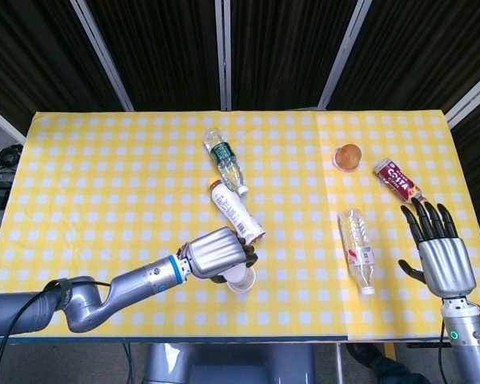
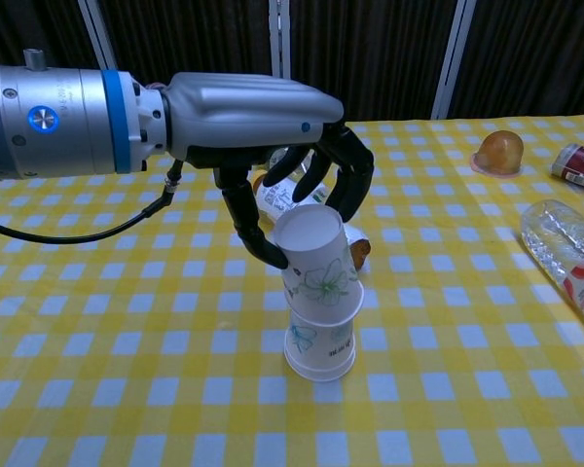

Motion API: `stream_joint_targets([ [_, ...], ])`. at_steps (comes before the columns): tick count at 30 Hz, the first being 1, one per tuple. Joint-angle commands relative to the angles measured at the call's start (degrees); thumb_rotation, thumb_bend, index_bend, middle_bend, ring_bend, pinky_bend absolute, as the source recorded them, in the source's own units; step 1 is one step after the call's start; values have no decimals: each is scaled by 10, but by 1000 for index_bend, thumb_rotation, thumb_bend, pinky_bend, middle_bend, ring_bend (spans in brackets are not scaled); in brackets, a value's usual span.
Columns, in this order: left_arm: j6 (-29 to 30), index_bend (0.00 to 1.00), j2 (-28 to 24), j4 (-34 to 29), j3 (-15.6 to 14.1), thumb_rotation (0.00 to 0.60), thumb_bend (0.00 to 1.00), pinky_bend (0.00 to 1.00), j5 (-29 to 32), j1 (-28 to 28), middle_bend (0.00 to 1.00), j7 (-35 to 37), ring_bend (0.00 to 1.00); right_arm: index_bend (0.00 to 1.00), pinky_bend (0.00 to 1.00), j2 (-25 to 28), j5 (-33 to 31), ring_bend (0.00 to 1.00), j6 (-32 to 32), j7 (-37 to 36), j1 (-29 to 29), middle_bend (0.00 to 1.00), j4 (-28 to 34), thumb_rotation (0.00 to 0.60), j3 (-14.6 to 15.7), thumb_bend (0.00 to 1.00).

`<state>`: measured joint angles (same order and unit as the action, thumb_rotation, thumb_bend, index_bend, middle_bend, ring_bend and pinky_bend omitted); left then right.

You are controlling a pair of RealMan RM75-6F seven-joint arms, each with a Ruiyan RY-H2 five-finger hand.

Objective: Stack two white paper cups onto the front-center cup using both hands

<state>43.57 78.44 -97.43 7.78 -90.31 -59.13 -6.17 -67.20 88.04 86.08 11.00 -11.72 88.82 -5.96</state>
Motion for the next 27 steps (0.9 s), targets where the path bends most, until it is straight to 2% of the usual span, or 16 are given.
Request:
stream_joint_targets([
  [1,-2,530,7,6,-3,600,162,602,4,-3,467,-6,518,0,0,0,0,0,-1,0,0,0,0,600,0,0],
  [6,-13,517,25,24,-14,600,162,587,11,-7,443,-23,516,0,0,0,1,0,-3,-2,0,0,0,600,0,0],
  [9,-25,451,30,31,-21,600,162,536,22,-9,374,-35,459,0,0,0,1,0,-4,-2,0,0,1,600,0,0],
  [10,-32,362,31,31,-23,600,161,471,28,-11,282,-40,377,0,0,0,1,0,-4,-2,0,0,1,600,0,0],
  [12,-43,105,31,30,-26,600,116,254,39,-13,62,-47,122,0,0,0,2,0,-4,-2,0,0,1,600,0,0],
  [14,-48,2,32,28,-26,600,45,104,51,-13,0,-52,6,0,0,0,2,0,-5,-2,0,0,1,600,0,0],
  [17,-35,0,33,26,-19,600,0,9,63,-9,0,-57,0,0,0,1,0,0,-6,-2,1,0,1,600,-1,0],
  [23,25,0,26,41,-19,600,0,0,44,15,0,-59,0,0,0,2,3,0,-7,-2,1,0,5,600,1,0],
  [27,82,0,6,43,-24,600,0,0,53,55,0,-50,0,0,0,3,8,0,-7,-2,2,0,7,600,2,0],
])
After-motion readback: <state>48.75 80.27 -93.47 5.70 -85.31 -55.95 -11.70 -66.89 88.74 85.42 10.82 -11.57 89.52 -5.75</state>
